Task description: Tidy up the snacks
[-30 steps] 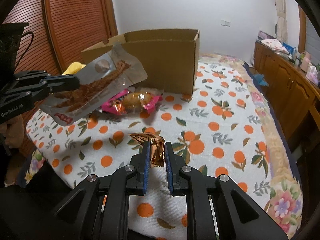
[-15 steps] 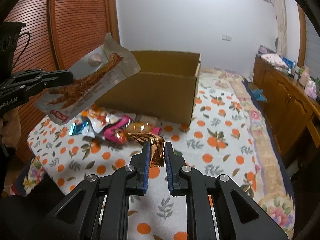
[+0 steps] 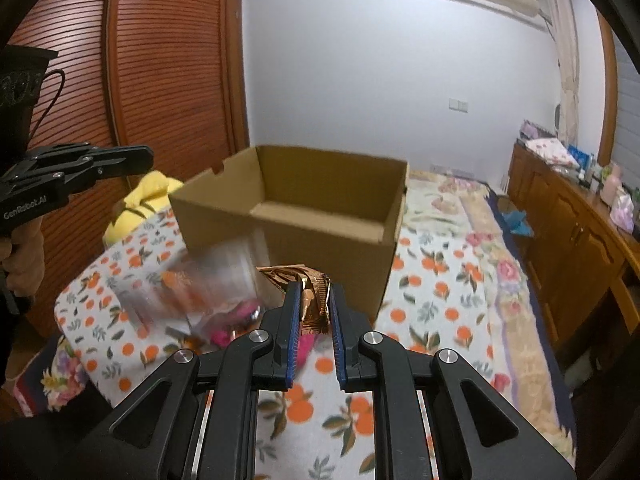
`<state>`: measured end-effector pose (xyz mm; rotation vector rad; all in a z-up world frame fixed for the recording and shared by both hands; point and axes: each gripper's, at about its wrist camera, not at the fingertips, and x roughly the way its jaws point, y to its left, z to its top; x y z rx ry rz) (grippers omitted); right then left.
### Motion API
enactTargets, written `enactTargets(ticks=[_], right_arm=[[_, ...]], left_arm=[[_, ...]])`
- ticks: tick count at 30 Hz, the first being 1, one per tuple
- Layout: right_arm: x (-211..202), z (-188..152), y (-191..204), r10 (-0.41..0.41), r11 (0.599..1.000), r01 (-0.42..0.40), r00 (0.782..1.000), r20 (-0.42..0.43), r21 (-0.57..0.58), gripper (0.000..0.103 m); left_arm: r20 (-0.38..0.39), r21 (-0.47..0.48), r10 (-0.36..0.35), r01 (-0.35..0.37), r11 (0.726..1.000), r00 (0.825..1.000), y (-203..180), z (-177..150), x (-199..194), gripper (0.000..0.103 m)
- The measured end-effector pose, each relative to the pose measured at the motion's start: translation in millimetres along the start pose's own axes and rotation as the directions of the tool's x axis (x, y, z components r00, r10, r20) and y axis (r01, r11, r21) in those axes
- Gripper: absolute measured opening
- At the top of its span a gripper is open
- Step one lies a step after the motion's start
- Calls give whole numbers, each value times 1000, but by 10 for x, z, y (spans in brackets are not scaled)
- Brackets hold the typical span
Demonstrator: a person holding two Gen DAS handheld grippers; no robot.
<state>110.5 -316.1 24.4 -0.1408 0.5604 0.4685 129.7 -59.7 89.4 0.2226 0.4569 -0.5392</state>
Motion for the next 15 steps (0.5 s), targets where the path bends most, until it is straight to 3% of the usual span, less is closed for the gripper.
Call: enactTargets(ticks=[6, 9, 12, 15], right_arm=[[159, 54, 19, 24, 1000, -24, 1000, -10, 11, 12], [228, -40, 60, 34, 999, -34, 999, -35, 12, 12], [262, -106, 90, 42, 999, -42, 998, -49, 12, 12], [280, -172, 107, 52, 999, -51, 997, -60, 18, 12]], left_arm=[[-83, -46, -9, 5, 999, 997, 79, -309, 191, 1], [-120, -107, -38, 25, 994, 992, 115, -540, 265, 12], [-159, -151, -53, 29, 988, 986, 124, -812, 366, 30], [-205, -184, -70, 31, 982, 976, 81, -1037, 503, 35]])
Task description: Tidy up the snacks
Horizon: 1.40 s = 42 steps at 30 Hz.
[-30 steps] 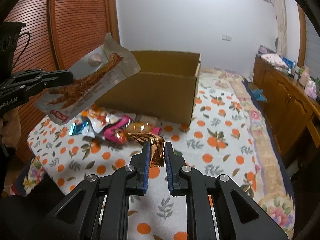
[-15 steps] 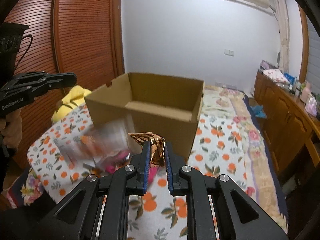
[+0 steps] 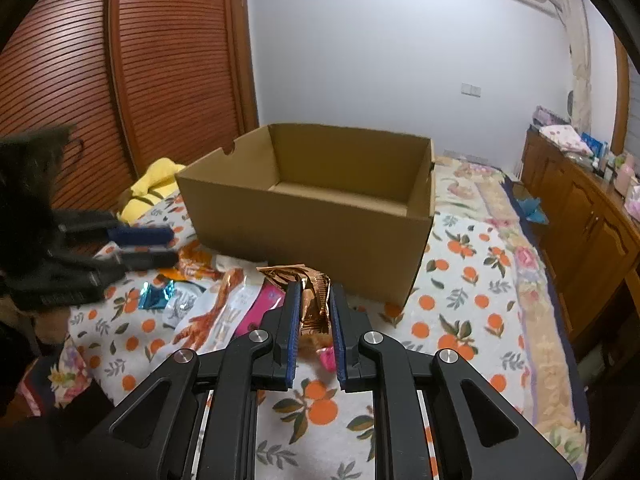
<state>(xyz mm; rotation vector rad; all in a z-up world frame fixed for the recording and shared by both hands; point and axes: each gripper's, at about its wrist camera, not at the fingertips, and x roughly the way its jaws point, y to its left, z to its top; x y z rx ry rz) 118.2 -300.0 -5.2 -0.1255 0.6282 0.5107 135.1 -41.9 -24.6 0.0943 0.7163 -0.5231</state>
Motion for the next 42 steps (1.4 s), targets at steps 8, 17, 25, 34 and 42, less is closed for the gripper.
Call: enactTargets(ticks=[8, 17, 25, 34, 42], right_arm=[[52, -146, -14, 1, 1000, -1, 1000, -26, 14, 13], [45, -206, -16, 3, 1000, -3, 999, -32, 22, 13], [110, -290, -24, 7, 999, -5, 999, -51, 33, 13], [155, -364, -54, 11, 999, -8, 998, -68, 50, 13], [173, -365, -52, 11, 999, -8, 998, -68, 50, 13]], left_arm=[[-106, -92, -15, 5, 996, 994, 21, -254, 397, 42], [-137, -86, 78, -91, 992, 987, 20, -300, 626, 67], [-129, -66, 95, -104, 992, 987, 24, -245, 666, 51], [-94, -15, 106, -107, 994, 990, -28, -299, 515, 40], [-55, -56, 82, -85, 995, 995, 32, -285, 335, 40]])
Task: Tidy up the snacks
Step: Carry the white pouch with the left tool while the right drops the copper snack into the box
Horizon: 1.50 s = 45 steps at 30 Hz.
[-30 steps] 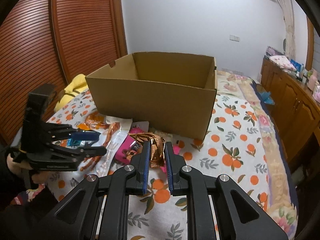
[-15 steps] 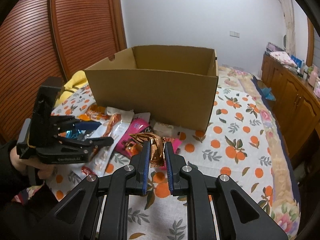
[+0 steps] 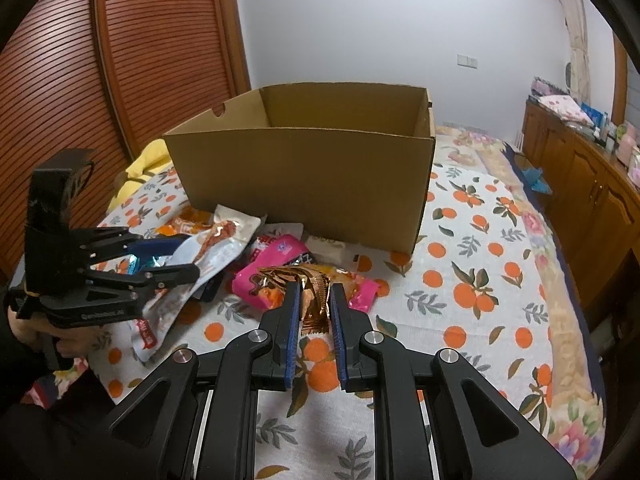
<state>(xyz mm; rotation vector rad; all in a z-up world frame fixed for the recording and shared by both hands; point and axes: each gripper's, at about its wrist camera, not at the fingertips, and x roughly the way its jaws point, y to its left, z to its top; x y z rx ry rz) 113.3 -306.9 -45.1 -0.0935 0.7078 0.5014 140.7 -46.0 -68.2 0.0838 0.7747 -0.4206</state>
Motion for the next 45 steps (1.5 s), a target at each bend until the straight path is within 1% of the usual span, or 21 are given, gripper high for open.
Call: enactTargets(ticks=[5, 11, 17, 24, 33, 42, 45], right_arm=[[-3, 29, 3, 1, 1000, -1, 1000, 7, 1, 13], [-59, 157, 11, -2, 1000, 2, 999, 34, -6, 13], [-126, 342, 48, -9, 1000, 11, 997, 71, -28, 13], [-172, 669, 72, -9, 998, 16, 992, 126, -57, 13], [-30, 1117, 39, 11, 997, 2, 985, 173, -79, 13], [343, 1407, -158, 33, 996, -20, 987, 158, -82, 13], [479, 1469, -227, 42, 996, -31, 988, 146, -79, 13]], left_arm=[[45, -10, -12, 13, 1000, 999, -16, 68, -167, 40], [107, 3, -14, 13, 1000, 994, -31, 249, -391, 40], [157, 12, -5, 3, 1000, 988, 21, 469, -557, 40], [221, 21, -1, -4, 1000, 975, 120, 824, -735, 40], [235, 13, 33, -37, 999, 971, 346, 1293, -635, 41], [190, 9, 73, -76, 997, 979, 523, 1726, -259, 41], [172, 11, 84, -87, 996, 982, 555, 1817, -131, 41]])
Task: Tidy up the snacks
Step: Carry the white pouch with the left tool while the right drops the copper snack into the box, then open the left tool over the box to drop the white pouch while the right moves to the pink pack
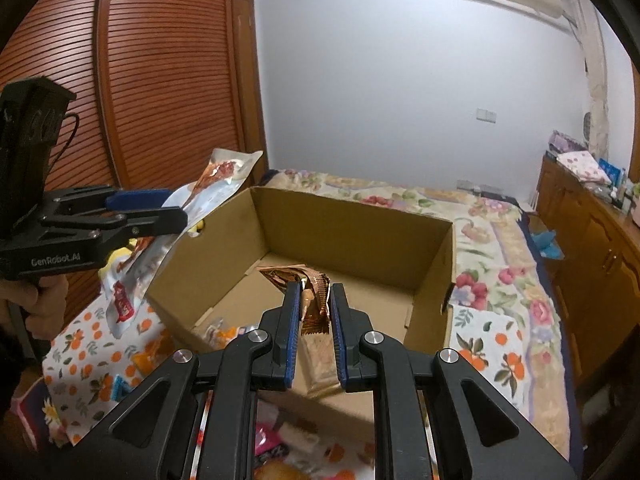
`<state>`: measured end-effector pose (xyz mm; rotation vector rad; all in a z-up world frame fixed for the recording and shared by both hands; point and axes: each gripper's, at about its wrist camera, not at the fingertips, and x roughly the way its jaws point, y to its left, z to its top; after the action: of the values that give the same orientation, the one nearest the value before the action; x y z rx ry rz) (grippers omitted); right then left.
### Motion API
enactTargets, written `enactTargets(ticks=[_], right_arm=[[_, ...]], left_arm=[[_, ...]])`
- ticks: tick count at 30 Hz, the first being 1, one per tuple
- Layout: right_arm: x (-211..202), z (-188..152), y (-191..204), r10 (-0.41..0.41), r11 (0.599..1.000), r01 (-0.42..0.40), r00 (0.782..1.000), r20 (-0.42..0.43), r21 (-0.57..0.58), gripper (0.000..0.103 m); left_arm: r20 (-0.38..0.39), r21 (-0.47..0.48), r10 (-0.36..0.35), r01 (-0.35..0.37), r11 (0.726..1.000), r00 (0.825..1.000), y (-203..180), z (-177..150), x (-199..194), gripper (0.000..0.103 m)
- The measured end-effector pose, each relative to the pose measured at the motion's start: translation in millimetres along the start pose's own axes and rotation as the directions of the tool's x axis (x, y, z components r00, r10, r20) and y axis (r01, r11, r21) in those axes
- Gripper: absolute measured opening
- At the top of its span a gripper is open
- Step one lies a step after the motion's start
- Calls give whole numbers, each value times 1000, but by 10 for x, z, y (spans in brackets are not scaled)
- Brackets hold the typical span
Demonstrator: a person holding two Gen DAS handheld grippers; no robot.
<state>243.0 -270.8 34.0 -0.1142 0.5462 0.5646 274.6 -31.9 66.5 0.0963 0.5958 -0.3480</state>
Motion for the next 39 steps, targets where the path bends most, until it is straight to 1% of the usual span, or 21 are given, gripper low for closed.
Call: enactTargets(ticks=[6, 13, 17, 18, 19, 20, 21, 26, 30, 32, 33, 34, 36, 39], right_arm=[[292, -5, -91, 19, 1000, -19, 999, -44, 1, 13], [505, -63, -76, 32, 999, -33, 995, -89, -8, 14], [569, -88, -77, 31, 999, -32, 995, -100, -11, 18], [579, -88, -80, 30, 1000, -31, 994, -102, -6, 23], [587, -88, -85, 25, 1000, -25, 994, -103, 0, 25], [597, -87, -90, 20, 1000, -19, 994, -103, 7, 30], [602, -90, -97, 17, 1000, -15, 994, -105, 17, 32], [516, -95, -83, 7, 1000, -4, 995, -101, 27, 32], [287, -104, 1, -2, 1000, 4, 997, -75, 24, 33], [148, -132, 51, -3, 1000, 5, 998, -59, 25, 34], [61, -158, 85, -4, 1000, 5, 999, -51, 25, 35], [-1, -180, 110, -7, 1000, 8, 999, -47, 24, 36], [-87, -227, 160, -12, 1000, 13, 999, -42, 23, 38], [-211, -337, 231, -19, 999, 21, 999, -46, 28, 40]], left_arm=[[-26, -8, 19, -19, 1000, 1000, 76, 103, 254, 41], [-66, 1, 35, -35, 999, 997, 89, 75, 501, 43], [-84, -8, 29, -30, 1000, 996, 126, 40, 578, 44], [-84, -7, 24, -25, 1000, 996, 127, 33, 585, 45], [-77, -10, 18, -19, 1000, 997, 132, 25, 576, 48], [-73, -15, 15, -16, 1000, 997, 158, 19, 567, 49], [-70, -22, 9, -11, 1000, 998, 172, 17, 554, 51], [-39, -29, -6, 5, 1000, 999, 191, 2, 403, 55], [-12, -22, -21, 20, 1000, 1000, 147, -67, 198, 57], [6, -15, -26, 26, 1000, 1000, 123, -124, 74, 65], [17, -14, -28, 29, 999, 999, 112, -157, 11, 73], [31, -16, -30, 31, 999, 999, 104, -202, -59, 75], [33, -15, -31, 31, 999, 999, 95, -277, -148, 79], [32, -15, -31, 31, 999, 999, 58, -404, -258, 79]])
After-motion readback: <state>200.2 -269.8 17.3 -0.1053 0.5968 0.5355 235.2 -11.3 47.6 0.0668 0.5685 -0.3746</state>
